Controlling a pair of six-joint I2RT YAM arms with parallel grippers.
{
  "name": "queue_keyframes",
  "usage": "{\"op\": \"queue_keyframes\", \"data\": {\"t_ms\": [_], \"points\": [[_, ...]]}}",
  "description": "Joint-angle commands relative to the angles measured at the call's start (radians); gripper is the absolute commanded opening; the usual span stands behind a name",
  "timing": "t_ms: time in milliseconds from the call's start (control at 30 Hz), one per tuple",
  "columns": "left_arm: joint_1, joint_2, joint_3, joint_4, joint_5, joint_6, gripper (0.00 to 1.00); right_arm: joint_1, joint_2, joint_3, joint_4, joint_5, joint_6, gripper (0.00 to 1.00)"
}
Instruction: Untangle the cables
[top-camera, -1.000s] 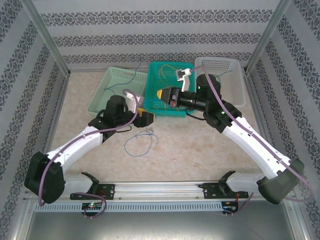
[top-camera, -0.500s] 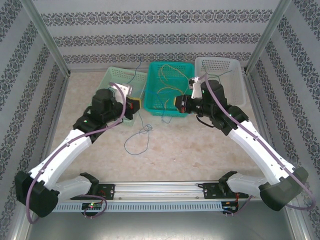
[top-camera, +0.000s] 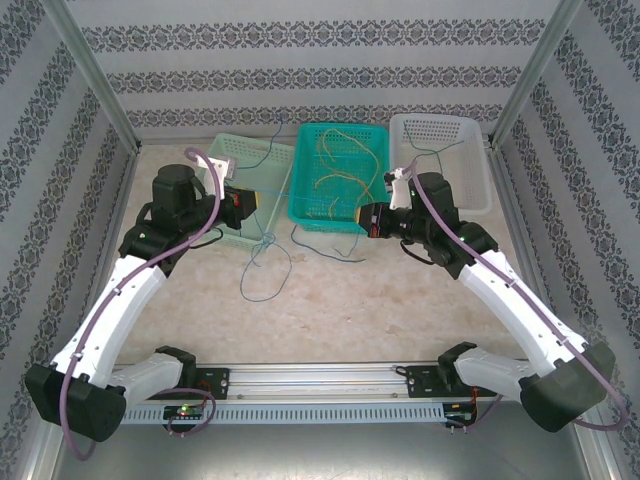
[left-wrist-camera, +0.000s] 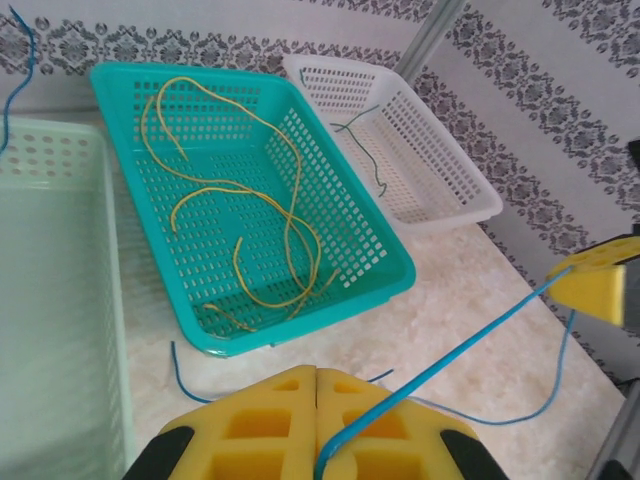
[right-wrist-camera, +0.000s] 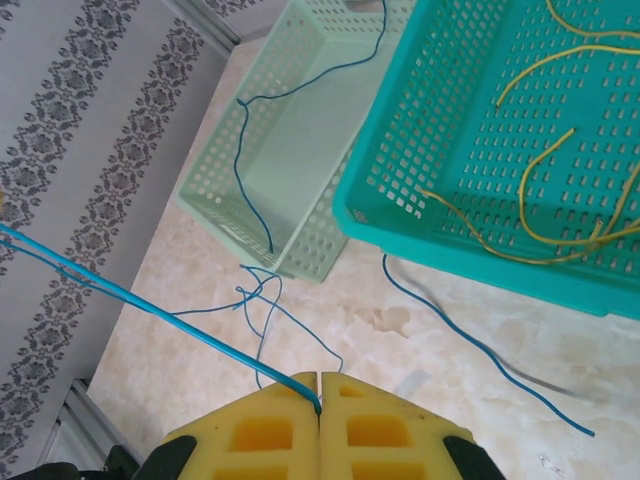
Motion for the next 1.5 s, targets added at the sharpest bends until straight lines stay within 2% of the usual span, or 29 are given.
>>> {"op": "queue_keyframes", "data": {"t_ms": [0,100,200,233,267,300,367,400,433,533,633,667,800,867,967,1033,1200,1467], "points": [[0.078,-0.014,0.067,0.069,-0.119,-0.067,0.0,-0.061,0.019,-0.03,-0.143,0.145,-0.018,0.0],[0.081,-0.022,0.093,0.04,-0.121,-0.054,0.0,-0.078,0.001,-0.02,-0.125,0.111,-0.033,0.0],[0.081,-0.021,0.097,0.037,-0.077,-0.068,0.01,-0.08,-0.003,0.001,-0.097,0.063,-0.038,0.0],[0.082,-0.018,0.088,0.046,-0.059,-0.084,0.02,-0.079,0.004,0.013,-0.09,0.044,-0.038,0.07],[0.082,-0.015,0.076,0.057,-0.047,-0.096,0.02,-0.072,0.012,0.025,-0.089,0.042,-0.036,0.25],[0.081,-0.01,0.057,0.066,-0.036,-0.114,0.02,-0.059,0.022,0.037,-0.09,0.051,-0.039,0.51],[0.081,-0.006,0.024,0.083,-0.031,-0.145,0.02,-0.031,0.03,0.05,-0.088,0.087,-0.049,0.69],[0.081,-0.006,0.007,0.096,-0.027,-0.162,0.02,-0.015,0.028,0.047,-0.079,0.108,-0.053,0.75],[0.081,-0.005,-0.007,0.108,-0.019,-0.18,0.02,0.001,0.022,0.038,-0.06,0.12,-0.057,0.77],[0.082,0.004,-0.011,0.091,-0.061,-0.21,0.02,0.05,-0.005,-0.006,-0.011,0.14,-0.07,0.75],[0.083,0.018,0.009,0.104,-0.053,-0.232,0.02,0.118,-0.017,-0.054,0.03,0.136,-0.069,0.61],[0.081,0.024,0.015,0.121,-0.039,-0.247,0.02,0.145,-0.01,-0.07,0.049,0.132,-0.069,0.6],[0.081,0.051,0.029,0.173,0.011,-0.311,0.02,0.287,0.092,-0.112,0.121,0.164,-0.114,0.58],[0.08,0.05,0.022,0.198,0.027,-0.334,0.02,0.325,0.168,-0.116,0.162,0.204,-0.132,0.58],[0.081,0.039,0.028,0.186,0.028,-0.339,0.02,0.333,0.301,-0.1,0.228,0.209,-0.103,0.56],[0.08,0.025,0.04,0.162,0.016,-0.334,0.03,0.337,0.38,-0.081,0.286,0.167,-0.074,0.54],[0.08,0.003,0.042,0.173,0.01,-0.371,0.03,0.382,0.519,-0.034,0.375,0.152,-0.052,0.58],[0.081,-0.009,0.039,0.169,0.022,-0.397,0.04,0.407,0.587,-0.02,0.504,0.153,-0.03,0.58]]}}
